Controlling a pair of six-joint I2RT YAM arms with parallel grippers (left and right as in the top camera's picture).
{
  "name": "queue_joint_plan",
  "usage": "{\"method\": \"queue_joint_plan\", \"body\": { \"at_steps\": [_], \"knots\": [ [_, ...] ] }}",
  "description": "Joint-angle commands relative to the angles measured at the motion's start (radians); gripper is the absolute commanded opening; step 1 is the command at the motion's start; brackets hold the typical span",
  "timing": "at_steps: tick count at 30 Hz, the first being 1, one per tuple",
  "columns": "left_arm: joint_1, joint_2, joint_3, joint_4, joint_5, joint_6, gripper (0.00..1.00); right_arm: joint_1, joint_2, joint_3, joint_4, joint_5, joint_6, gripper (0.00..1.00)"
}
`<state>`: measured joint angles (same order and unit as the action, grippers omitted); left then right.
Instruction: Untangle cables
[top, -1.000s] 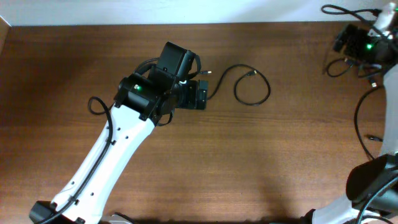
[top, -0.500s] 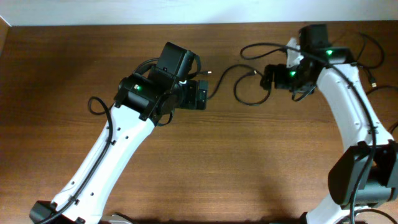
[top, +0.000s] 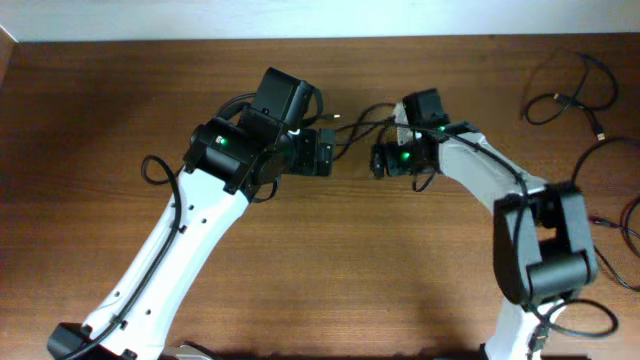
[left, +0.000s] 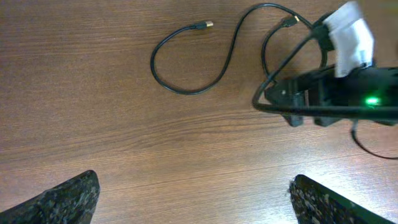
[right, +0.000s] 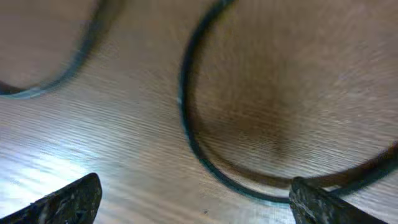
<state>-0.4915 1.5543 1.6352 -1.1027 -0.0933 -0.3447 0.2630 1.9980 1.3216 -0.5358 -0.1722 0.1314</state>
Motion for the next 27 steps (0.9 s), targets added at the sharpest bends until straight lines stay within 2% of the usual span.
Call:
{"method": "queue_joint_plan", "body": {
  "at_steps": [1,4,6,9,14,18,21,24,25,26,27],
  "knots": [
    [-0.001,0.004,0.002,0.001,0.003,0.001,0.99,0.005,0.093,-0.011,0.025,0.031,-0.001,0.85],
    [-0.001,0.004,0.002,0.001,0.003,0.0,0.99,0.005,0.149,-0.011,0.046,0.054,-0.001,0.55],
    [-0.001,0.004,0.002,0.001,0.003,0.0,0.99,0.005,0.152,-0.011,0.047,0.137,-0.001,0.36],
    [-0.001,0.004,0.002,0.001,0.003,0.0,0.99,0.005,0.153,-0.011,0.045,0.304,-0.001,0.16],
    [-0.001,0.004,0.002,0.001,0.003,0.001,0.99,0.0,0.152,-0.011,0.043,0.393,-0.076,0.16],
    [-0.001,0.004,0.002,0.001,0.003,0.0,0.99,-0.086,0.153,-0.011,0.023,0.397,-0.075,0.15],
    [-0.001,0.004,0.002,0.001,0.003,0.0,0.99,-0.236,0.153,-0.011,-0.018,0.395,-0.072,0.11],
    [-0.001,0.004,0.002,0.001,0.003,0.0,0.99,-0.389,0.153,-0.011,-0.061,0.392,-0.071,0.11],
    [-0.001,0.004,0.002,0.001,0.003,0.0,0.99,-0.444,0.153,-0.011,-0.068,0.366,-0.038,0.15],
    [-0.001,0.004,0.002,0.001,0.003,0.001,0.99,-0.539,0.153,-0.011,-0.083,0.262,-0.006,0.25],
    [-0.001,0.004,0.002,0.001,0.003,0.0,0.99,-0.577,0.153,-0.011,-0.095,0.203,-0.007,0.25]
  ]
}}
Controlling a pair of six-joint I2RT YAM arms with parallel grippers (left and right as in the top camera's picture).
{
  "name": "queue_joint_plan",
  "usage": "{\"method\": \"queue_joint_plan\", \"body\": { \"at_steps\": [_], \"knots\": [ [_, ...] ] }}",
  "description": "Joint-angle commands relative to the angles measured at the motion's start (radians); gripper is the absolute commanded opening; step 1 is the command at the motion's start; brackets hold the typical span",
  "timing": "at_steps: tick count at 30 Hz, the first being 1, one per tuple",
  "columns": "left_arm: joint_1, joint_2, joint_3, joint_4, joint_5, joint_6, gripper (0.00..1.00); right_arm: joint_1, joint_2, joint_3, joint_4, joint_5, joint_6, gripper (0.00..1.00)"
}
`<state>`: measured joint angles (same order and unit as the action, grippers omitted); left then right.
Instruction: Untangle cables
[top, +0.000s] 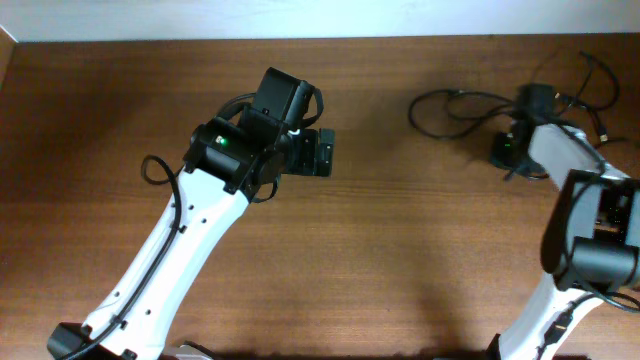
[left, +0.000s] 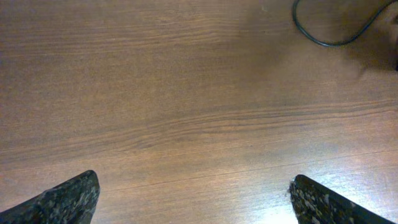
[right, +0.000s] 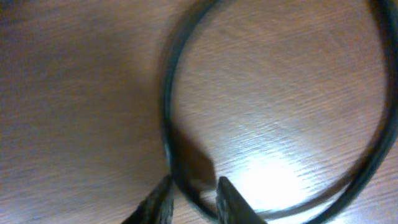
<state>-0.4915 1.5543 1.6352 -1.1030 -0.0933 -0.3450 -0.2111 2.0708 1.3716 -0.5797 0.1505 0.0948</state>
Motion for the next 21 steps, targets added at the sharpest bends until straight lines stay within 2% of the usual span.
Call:
{"method": "queue_joint_plan", "body": {
  "at_steps": [1,4,6,11,12,14,15,17,21],
  "knots": [
    [-0.001,0.004,0.002,0.002,0.003,0.001,0.99,-0.141,0.079,-0.061,-0.063,-0.169,0.029,0.25],
    [-0.001,0.004,0.002,0.002,0.003,0.001,0.99,-0.223,0.059,-0.057,-0.109,-0.353,0.013,0.25],
    [-0.001,0.004,0.002,0.002,0.003,0.001,0.99,-0.234,-0.005,-0.057,-0.14,-0.368,0.008,0.26],
    [-0.001,0.004,0.002,0.002,0.003,0.001,0.99,-0.233,-0.343,-0.057,-0.182,-0.41,0.006,0.4],
    [-0.001,0.004,0.002,0.002,0.003,0.001,0.99,-0.233,-0.452,-0.057,-0.192,-0.414,0.006,0.45],
    [-0.001,0.004,0.002,0.002,0.003,0.001,0.99,-0.226,-0.658,-0.057,-0.23,-0.413,0.006,0.66],
    [-0.001,0.004,0.002,0.002,0.003,0.001,0.99,-0.22,-0.711,-0.057,-0.247,-0.413,0.006,0.93],
    [-0.001,0.004,0.002,0.002,0.003,0.001,0.99,-0.207,-0.819,-0.057,-0.305,-0.413,0.01,0.99],
    [-0.001,0.004,0.002,0.002,0.003,0.001,0.99,-0.206,-0.878,-0.057,-0.375,-0.407,0.01,0.99]
  ]
}}
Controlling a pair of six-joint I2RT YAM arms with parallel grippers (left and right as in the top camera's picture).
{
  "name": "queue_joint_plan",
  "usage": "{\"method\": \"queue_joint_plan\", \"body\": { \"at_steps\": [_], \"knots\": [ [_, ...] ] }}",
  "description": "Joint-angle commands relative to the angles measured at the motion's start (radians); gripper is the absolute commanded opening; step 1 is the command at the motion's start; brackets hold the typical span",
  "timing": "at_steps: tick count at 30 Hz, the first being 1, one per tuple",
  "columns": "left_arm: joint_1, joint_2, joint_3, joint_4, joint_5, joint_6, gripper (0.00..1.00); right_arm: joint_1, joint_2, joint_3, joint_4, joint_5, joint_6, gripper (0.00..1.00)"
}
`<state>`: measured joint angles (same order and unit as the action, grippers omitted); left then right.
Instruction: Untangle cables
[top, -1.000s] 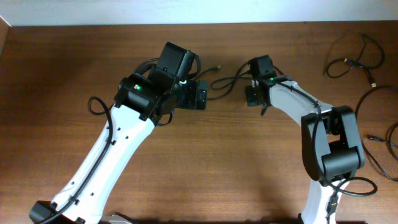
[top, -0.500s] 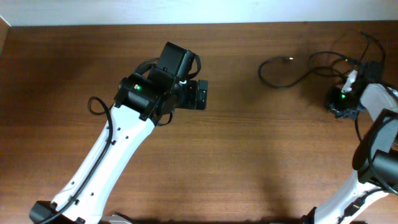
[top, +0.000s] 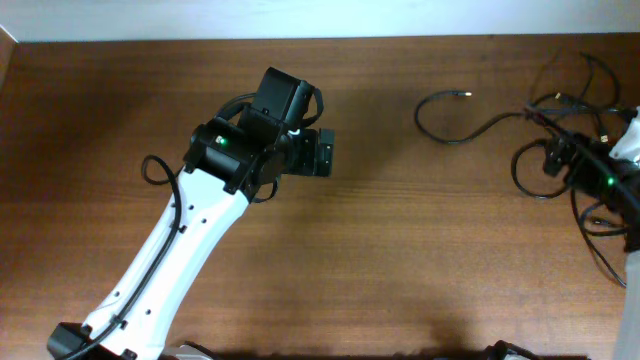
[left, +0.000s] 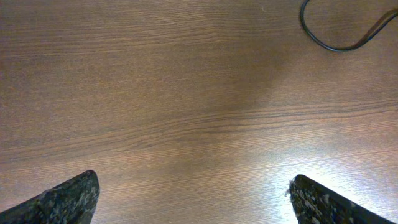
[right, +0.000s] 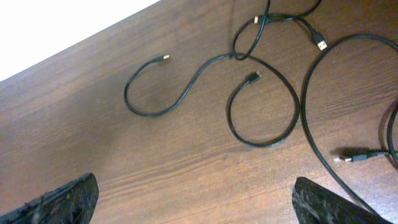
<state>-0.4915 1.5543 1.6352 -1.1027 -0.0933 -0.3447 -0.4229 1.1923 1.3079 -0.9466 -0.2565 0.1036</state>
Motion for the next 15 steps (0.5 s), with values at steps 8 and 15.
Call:
{"method": "queue_joint_plan", "body": {
  "at_steps": [8,15],
  "knots": [
    [-0.001,0.004,0.002,0.001,0.003,0.0,0.99,0.006,0.088,0.006,-0.008,-0.001,0.002,0.99],
    [-0.001,0.004,0.002,0.001,0.003,0.0,0.99,0.005,0.204,0.006,-0.007,-0.001,0.002,0.99]
  ]
}}
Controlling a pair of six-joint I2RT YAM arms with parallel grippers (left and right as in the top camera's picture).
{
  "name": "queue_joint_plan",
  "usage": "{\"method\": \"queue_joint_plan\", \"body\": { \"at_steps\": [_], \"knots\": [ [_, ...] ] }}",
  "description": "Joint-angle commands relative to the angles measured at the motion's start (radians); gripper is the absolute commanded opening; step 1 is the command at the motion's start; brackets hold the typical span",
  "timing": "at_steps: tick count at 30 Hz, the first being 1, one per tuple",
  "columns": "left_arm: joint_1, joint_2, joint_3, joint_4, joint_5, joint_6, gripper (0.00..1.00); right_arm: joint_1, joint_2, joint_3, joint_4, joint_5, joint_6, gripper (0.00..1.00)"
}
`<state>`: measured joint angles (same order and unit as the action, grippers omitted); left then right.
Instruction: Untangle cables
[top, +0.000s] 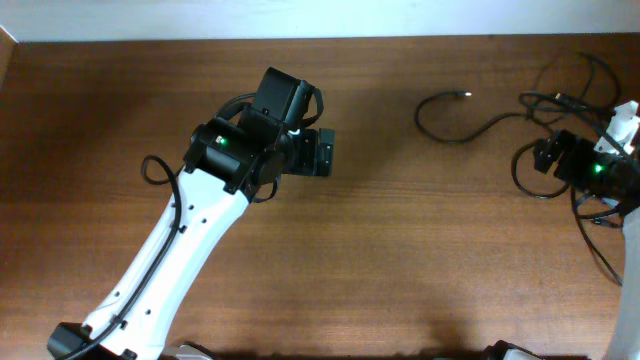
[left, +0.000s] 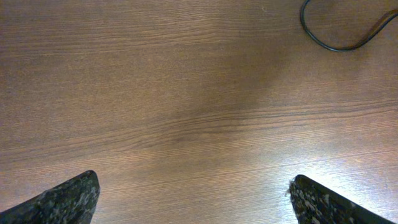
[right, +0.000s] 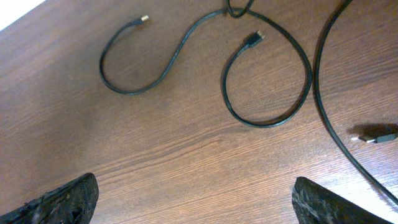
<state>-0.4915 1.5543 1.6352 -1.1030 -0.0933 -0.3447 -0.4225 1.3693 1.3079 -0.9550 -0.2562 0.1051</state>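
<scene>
A thin black cable (top: 462, 125) lies in an S-curve at the far right of the wooden table (top: 400, 260), with a gold-tipped end (right: 143, 19) and a black plug end (right: 252, 39). It runs into a pile of other black cables (top: 585, 95). My right gripper (right: 193, 202) hovers open over bare wood just below this cable. My left gripper (left: 189, 199) hangs open over bare wood at the table's middle; only a loop of the cable (left: 339, 37) shows at its view's top right.
More black cables (right: 348, 130) trail along the table's right edge, one ending in a loose plug (right: 377, 135). The white back wall (top: 300, 18) borders the table's far edge. The left arm (top: 190, 240) stretches diagonally over the table's left half.
My right gripper has shifted slightly toward the cable, which now sits higher in its view. The cable itself and the left arm have not moved.
The cable lay at the table's middle, between my two grippers, the right one low over it. Then the right gripper was shut on it further right. After that the cable lay released beside the pile at the right, my right gripper open above it, as now.
</scene>
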Motion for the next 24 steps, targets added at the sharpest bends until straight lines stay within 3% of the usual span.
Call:
{"method": "queue_joint_plan", "body": {
  "at_steps": [1,24],
  "knots": [
    [-0.001,0.004,0.002,0.002,0.003,0.0,0.99,0.004,0.037,0.006,0.002,-0.002,0.001,0.99],
    [-0.001,0.005,0.002,-0.049,-0.008,0.001,0.99,0.003,0.043,0.006,0.004,-0.021,0.027,0.99]
  ]
}}
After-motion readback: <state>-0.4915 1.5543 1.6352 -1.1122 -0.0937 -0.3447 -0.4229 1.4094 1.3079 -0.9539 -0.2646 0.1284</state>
